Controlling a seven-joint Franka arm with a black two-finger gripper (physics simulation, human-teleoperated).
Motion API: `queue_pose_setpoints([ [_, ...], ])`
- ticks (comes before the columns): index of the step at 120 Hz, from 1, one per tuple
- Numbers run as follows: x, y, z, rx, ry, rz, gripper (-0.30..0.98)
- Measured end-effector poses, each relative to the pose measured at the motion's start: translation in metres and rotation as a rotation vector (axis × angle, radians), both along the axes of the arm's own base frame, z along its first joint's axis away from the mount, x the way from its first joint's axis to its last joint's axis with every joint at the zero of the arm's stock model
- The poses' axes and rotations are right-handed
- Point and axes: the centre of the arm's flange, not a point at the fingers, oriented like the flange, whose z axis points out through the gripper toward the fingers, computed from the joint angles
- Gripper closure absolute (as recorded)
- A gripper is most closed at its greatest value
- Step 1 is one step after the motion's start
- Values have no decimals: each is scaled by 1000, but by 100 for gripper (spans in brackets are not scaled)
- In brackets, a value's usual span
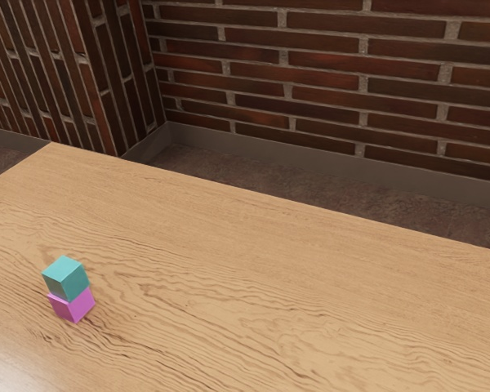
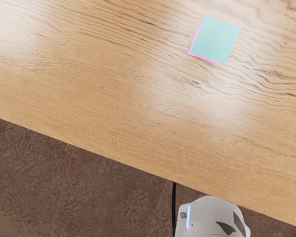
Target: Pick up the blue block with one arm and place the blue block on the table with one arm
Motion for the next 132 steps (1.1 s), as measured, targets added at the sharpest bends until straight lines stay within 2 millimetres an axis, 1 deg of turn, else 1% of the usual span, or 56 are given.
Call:
queue_pose_setpoints([
  [6, 16, -12, -6, 6, -11, -34, 0],
  [14, 31, -30, -11, 13, -24, -86, 0],
  [18, 38, -36, -19, 11, -17, -104, 0],
  [24, 49, -40, -39, 4, -7, -120, 0],
  [27, 52, -40, -52, -2, -2, -128, 0],
  [35, 57, -35, -86, -22, 0, -136, 0],
  [41, 61, -29, -107, -41, -8, -129, 0],
  [49, 63, -22, -137, -80, -18, -113, 0],
  [58, 68, -20, -159, -105, -40, -105, 0],
  [71, 72, -20, -199, -119, -36, -99, 0],
  [82, 73, -16, -219, -94, -35, -108, 0],
  [99, 69, -7, -262, -83, -26, -133, 0],
  [106, 69, -5, -272, -75, -29, -150, 0],
  [123, 62, -8, -312, -67, -8, -210, 0],
  [132, 64, -7, -325, -55, -13, -244, 0],
])
